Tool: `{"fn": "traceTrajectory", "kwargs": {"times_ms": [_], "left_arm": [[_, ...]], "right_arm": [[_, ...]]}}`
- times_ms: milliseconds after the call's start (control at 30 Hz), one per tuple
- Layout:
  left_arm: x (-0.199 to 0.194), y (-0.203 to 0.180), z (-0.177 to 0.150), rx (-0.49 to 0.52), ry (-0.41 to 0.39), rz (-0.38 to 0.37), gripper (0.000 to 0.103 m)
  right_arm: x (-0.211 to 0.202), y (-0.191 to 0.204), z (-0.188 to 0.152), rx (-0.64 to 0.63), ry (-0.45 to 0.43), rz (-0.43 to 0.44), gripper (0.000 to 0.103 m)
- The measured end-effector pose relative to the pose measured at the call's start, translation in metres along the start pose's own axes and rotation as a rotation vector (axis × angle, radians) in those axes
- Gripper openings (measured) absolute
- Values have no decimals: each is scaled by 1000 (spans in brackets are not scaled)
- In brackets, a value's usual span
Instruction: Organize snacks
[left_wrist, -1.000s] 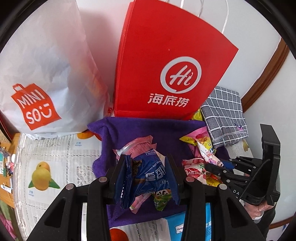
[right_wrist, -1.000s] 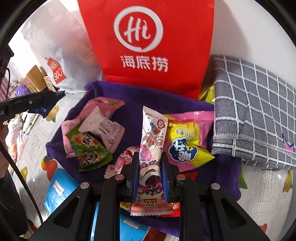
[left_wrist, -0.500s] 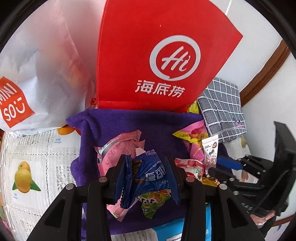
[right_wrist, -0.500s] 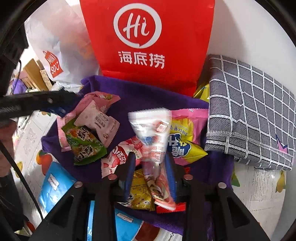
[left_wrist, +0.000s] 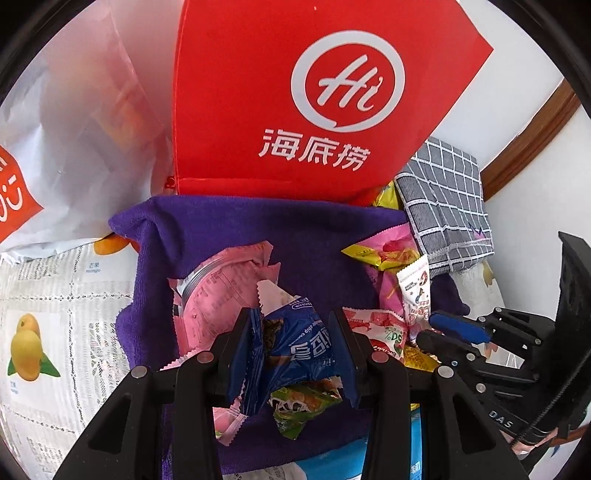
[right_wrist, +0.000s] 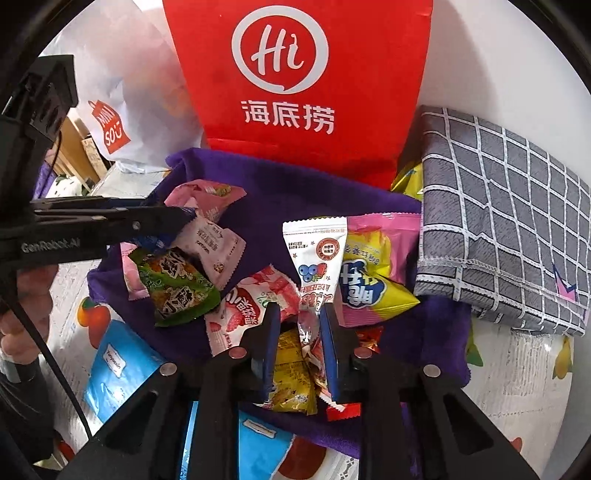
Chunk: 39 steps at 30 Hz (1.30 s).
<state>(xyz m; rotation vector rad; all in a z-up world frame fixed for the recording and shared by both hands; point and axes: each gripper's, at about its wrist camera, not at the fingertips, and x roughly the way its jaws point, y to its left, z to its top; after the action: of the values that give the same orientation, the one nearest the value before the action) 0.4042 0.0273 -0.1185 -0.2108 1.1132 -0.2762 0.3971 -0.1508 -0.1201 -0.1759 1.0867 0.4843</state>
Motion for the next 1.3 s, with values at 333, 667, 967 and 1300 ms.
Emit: {"fn": "traceTrajectory", "kwargs": {"times_ms": [333, 667, 967, 1300], "left_arm": [[0, 1, -3, -5, 33, -16, 47], [-38, -1, -19, 9, -2, 14, 61], [-84, -11, -53, 29, -57, 29, 67], [-136, -41, -101, 60, -126, 47, 80]], "right_arm": [[-2, -1, 2, 25, -2, 62, 22], [-25, 6, 4, 21, -51, 6, 23], [-66, 23, -13, 101, -94, -52, 35], [-137, 41, -56, 190, -185, -134, 47]]}}
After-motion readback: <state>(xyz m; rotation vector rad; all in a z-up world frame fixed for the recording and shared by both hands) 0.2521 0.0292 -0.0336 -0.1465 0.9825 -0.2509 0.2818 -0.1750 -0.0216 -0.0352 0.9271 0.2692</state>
